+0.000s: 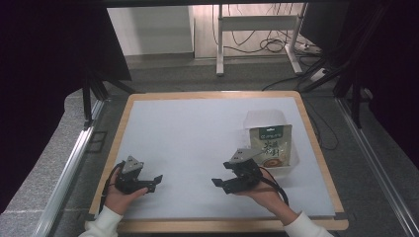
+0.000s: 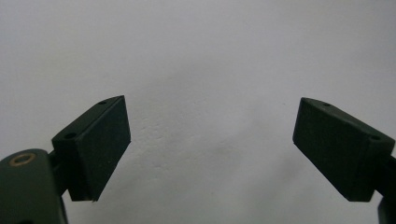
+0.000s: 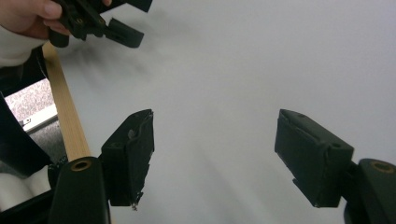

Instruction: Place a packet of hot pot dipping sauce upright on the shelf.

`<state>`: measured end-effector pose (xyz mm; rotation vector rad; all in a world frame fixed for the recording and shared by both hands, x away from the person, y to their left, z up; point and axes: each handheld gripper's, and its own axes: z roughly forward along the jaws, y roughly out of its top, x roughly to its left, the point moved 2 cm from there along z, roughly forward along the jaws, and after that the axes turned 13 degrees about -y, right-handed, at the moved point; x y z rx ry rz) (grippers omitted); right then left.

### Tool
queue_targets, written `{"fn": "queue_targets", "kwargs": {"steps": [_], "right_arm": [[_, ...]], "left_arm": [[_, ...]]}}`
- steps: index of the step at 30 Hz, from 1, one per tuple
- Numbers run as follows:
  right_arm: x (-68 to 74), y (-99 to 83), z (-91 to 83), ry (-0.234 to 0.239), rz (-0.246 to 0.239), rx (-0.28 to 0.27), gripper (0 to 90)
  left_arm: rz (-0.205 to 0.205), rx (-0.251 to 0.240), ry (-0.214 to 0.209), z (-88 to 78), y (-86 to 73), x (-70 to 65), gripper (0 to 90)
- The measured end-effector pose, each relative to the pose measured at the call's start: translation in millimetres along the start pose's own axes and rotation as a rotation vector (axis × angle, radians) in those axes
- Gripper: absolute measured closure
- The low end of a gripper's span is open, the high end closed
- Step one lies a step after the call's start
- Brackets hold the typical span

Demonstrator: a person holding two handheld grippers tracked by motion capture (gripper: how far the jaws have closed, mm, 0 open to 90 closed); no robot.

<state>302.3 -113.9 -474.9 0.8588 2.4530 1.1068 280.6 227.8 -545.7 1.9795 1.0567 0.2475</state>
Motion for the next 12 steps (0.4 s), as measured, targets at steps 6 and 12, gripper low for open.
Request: {"fn": "queue_targets", "kwargs": {"steps": [6,12], "right_arm": [[-2.7,0.5,-1.3,-0.010,0.003,-0.002,28.2],[-1.7,-1.6,2.8,-0.034,-0.004,0.010,26.4]], "left_arm": [[0.001,0.001,0.000,0.0,0.0,0.2,10.9],[0.000,0.002,0.000,-0.3,0.0,0.4,10.9]]}}
